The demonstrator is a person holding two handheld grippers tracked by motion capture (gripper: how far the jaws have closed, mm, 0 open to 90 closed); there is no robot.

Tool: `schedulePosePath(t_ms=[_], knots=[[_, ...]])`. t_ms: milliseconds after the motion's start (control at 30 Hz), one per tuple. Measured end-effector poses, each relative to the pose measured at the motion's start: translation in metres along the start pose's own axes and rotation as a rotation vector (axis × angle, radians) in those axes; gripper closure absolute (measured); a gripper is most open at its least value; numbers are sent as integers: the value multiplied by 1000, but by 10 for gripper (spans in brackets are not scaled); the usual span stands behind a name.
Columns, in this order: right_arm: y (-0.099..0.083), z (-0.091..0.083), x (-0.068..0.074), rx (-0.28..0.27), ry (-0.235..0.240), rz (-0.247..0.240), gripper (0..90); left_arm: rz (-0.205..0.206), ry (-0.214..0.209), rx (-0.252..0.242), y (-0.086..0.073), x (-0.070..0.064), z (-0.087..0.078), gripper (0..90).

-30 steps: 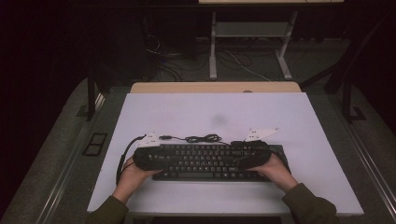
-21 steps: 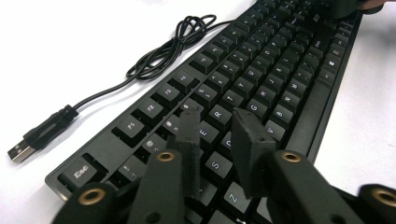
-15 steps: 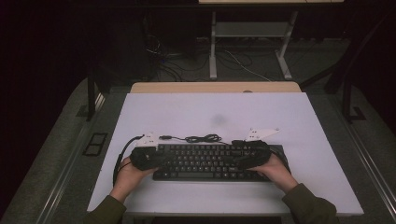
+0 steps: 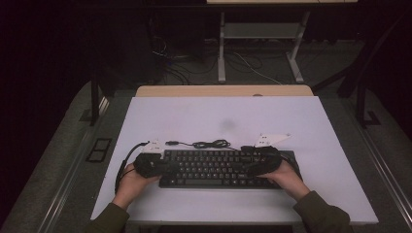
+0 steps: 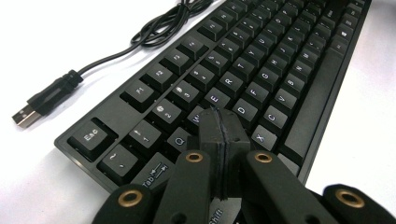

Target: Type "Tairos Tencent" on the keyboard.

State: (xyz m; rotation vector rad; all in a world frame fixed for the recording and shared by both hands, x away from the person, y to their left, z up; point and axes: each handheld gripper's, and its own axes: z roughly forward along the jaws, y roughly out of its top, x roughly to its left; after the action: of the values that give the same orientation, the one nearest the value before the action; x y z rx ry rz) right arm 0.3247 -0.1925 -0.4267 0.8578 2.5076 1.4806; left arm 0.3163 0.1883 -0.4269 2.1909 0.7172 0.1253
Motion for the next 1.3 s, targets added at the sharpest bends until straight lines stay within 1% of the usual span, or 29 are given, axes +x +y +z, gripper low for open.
schedulePosePath(t_ms=[133,533,600,667,833,900,933,1000,1133,1200,1267,1300], knots=[[0,0,0,1,0,1,210,7,0,19,-1,1,1,893],[0,0,0,1,-1,-1,211,1,-4,22,-2,1,3,893],[0,0,0,1,-1,1,211,2,-6,29,-3,1,5,893],[0,0,0,2,-1,1,211,-5,-12,27,-3,2,4,894],[0,0,0,1,0,2,211,2,-7,34,-2,1,4,894],[0,0,0,1,-1,1,211,6,-6,30,-1,1,4,894],[0,0,0,1,0,2,211,5,-7,20,-1,0,3,894],[0,0,0,1,-1,3,211,13,0,18,0,-1,2,894],[0,0,-1,2,-2,4,211,5,-6,4,1,-2,2,893],[0,-1,-1,1,-1,4,211,8,-8,-9,2,-2,1,893],[0,-1,-1,0,-1,4,211,12,-7,-11,2,-3,0,892],[0,-1,-1,1,-2,5,211,5,-6,-22,2,-3,1,890]])
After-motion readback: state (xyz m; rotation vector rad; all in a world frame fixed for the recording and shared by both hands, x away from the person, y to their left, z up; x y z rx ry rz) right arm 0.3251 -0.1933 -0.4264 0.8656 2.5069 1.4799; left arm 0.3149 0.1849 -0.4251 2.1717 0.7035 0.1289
